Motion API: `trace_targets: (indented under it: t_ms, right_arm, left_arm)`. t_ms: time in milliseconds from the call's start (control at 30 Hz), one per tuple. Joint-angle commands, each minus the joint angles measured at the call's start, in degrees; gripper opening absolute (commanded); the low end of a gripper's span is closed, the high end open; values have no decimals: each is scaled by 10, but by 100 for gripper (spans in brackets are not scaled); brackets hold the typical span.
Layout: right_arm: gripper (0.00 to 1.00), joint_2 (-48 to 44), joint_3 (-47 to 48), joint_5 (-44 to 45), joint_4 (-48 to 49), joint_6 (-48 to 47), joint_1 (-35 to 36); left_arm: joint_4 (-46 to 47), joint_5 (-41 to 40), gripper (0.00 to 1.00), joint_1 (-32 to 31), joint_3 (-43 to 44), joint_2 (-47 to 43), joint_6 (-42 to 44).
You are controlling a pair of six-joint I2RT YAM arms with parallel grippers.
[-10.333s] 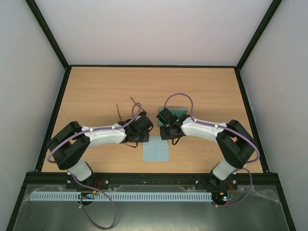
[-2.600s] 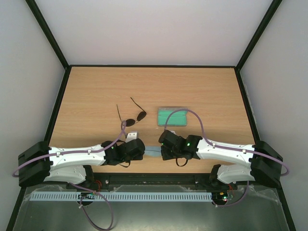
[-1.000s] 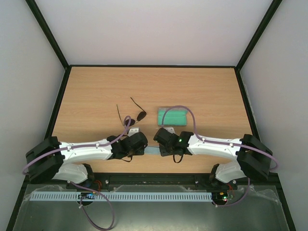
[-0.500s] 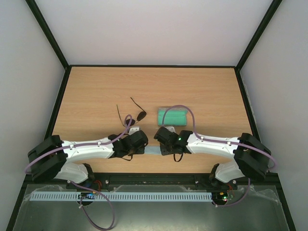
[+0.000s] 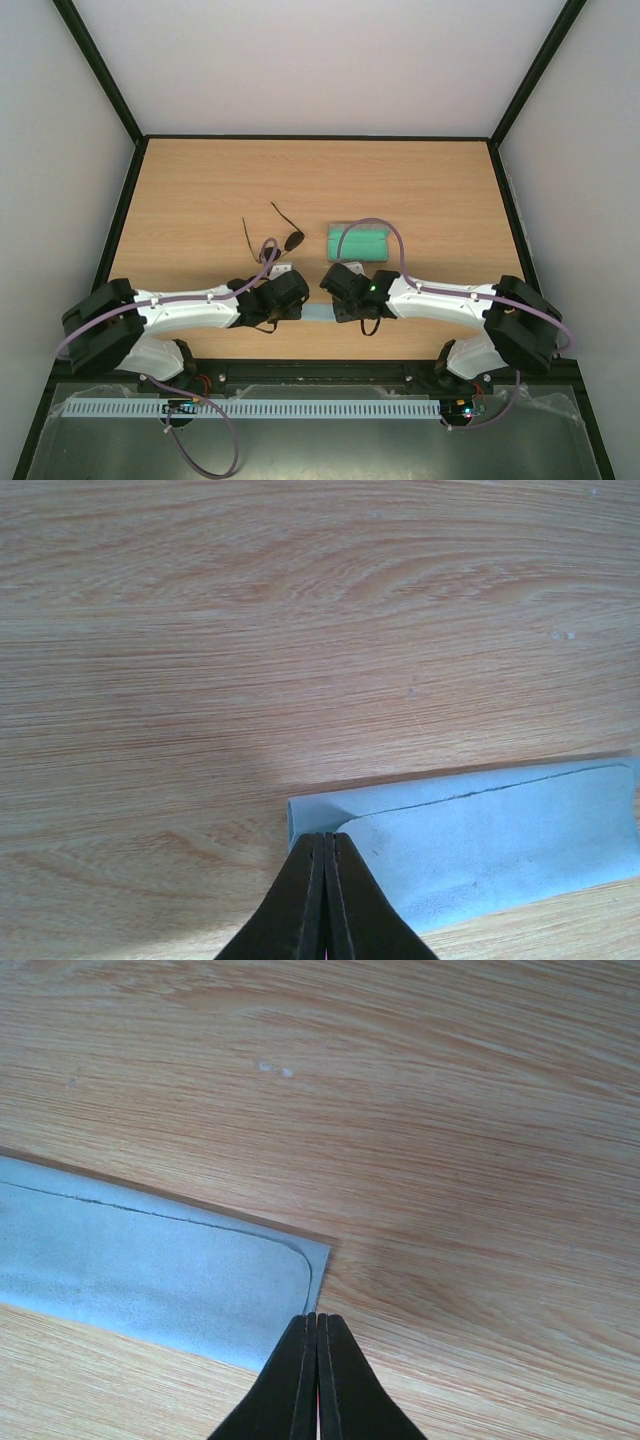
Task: Organize the sunglasses
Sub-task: Fold the glasses cleaning cloth at the center of the board, then pick up the glasses cleaning cloth from the center of the board.
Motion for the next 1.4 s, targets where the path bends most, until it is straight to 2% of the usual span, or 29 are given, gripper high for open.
trace_targets:
  t_ms: [0,467,633,733,833,933,1033,1133,1167,1200,1233,1300,1367]
  right_arm:
    - [1,11,11,3,-20,-3,-3]
    - [2,16,8,-3,-13,-2,-4]
    - [2,17,7,-5,-11,0,-4]
    - [2,17,6,-6,-10,1,-3]
    - [2,17,6,-7,-10,1,-3]
    - [3,11,2,-11,-11,3,-4]
    - [7,-7,-7,-21,-9,8,-5]
    - [22,-45,-25,-31,-12,13,-10]
    - [28,-61,-32,-37,-12,14,-12]
    - [33,-77,-41,-40,-13,14,-13]
    - [39,-94,-48,-41,-17,15,-16]
    - [50,-127,-63,-46,-31,15,-23]
    - [68,-159,-69,-53,-44,17,-29]
  left_arm:
    - [5,0,2,4,14,8,10]
    - [5,3,4,14,5,16,7]
    - [2,6,18,15,-7,7,0]
    - [0,5,29,16,-14,1,-4]
    - [-4,3,32,18,-22,-6,-8]
    - [-14,-1,42,25,-33,-26,-13]
    - [-35,-2,46,35,-39,-66,-13]
    - [-70,-3,61,42,-35,-113,-9]
    - [-81,-4,71,45,-32,-130,-8]
    - [-97,-5,93,46,-28,-146,-6]
    - [-107,-3,98,50,-25,-159,-4]
    - [-117,11,99,65,-21,-185,6]
    - [-123,31,99,82,-18,-201,15]
